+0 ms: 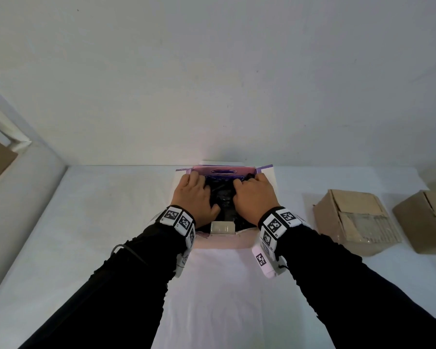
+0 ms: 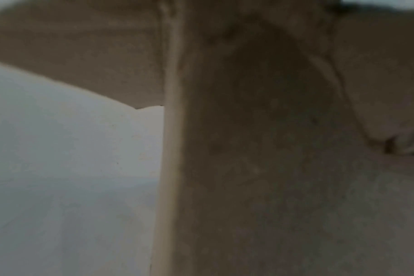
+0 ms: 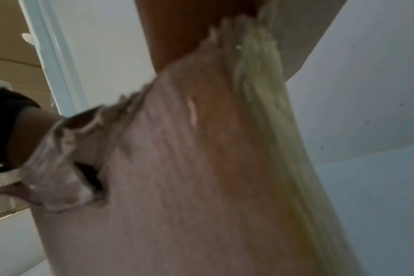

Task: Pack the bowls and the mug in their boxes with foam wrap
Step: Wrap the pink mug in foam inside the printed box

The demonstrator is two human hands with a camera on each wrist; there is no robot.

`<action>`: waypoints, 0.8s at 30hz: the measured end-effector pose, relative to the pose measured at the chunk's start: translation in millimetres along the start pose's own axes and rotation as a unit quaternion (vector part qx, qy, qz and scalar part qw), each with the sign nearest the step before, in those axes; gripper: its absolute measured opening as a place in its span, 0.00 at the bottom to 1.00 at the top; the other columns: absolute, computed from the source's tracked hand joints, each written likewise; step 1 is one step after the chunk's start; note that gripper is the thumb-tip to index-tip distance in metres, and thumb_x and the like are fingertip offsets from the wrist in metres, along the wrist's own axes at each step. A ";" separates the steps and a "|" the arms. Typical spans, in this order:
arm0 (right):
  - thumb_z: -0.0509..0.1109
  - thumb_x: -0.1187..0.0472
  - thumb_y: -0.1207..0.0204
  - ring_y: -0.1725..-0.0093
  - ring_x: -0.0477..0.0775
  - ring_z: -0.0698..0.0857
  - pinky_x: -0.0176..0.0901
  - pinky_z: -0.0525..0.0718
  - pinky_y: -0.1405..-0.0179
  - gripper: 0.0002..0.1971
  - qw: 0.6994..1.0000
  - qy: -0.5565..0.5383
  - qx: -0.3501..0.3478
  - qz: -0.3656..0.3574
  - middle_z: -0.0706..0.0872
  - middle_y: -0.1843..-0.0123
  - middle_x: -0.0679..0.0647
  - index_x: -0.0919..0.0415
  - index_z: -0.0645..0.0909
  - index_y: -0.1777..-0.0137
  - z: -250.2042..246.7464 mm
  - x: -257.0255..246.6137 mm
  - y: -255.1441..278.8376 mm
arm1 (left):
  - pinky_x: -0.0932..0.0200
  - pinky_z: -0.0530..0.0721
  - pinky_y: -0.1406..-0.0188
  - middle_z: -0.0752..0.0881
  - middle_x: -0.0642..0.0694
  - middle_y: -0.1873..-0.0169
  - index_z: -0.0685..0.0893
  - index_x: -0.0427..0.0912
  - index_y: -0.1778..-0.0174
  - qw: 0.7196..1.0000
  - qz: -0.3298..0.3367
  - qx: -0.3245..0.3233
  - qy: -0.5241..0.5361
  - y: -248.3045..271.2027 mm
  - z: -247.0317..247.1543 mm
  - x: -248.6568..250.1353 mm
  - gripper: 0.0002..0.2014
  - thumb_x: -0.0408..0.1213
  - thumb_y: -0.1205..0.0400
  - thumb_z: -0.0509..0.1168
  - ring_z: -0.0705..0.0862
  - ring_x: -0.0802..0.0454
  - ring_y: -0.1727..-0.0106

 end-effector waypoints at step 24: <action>0.62 0.49 0.23 0.33 0.55 0.73 0.62 0.54 0.30 0.13 0.998 0.043 -0.028 -0.024 0.87 0.54 0.49 0.55 0.84 0.53 -7.5 19.5 6.5 | 0.34 0.43 0.28 0.76 0.50 0.40 0.87 0.57 0.44 1.000 0.003 0.011 0.020 10.9 -10.2 -15.7 0.16 0.39 0.25 0.64 0.65 0.47 0.26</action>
Point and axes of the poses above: each hand's wrist, its own y-axis away from the middle knuckle, its own z-axis out of the palm, x = y × z, the point moved 4 cm from there along -y, towards the middle knuckle
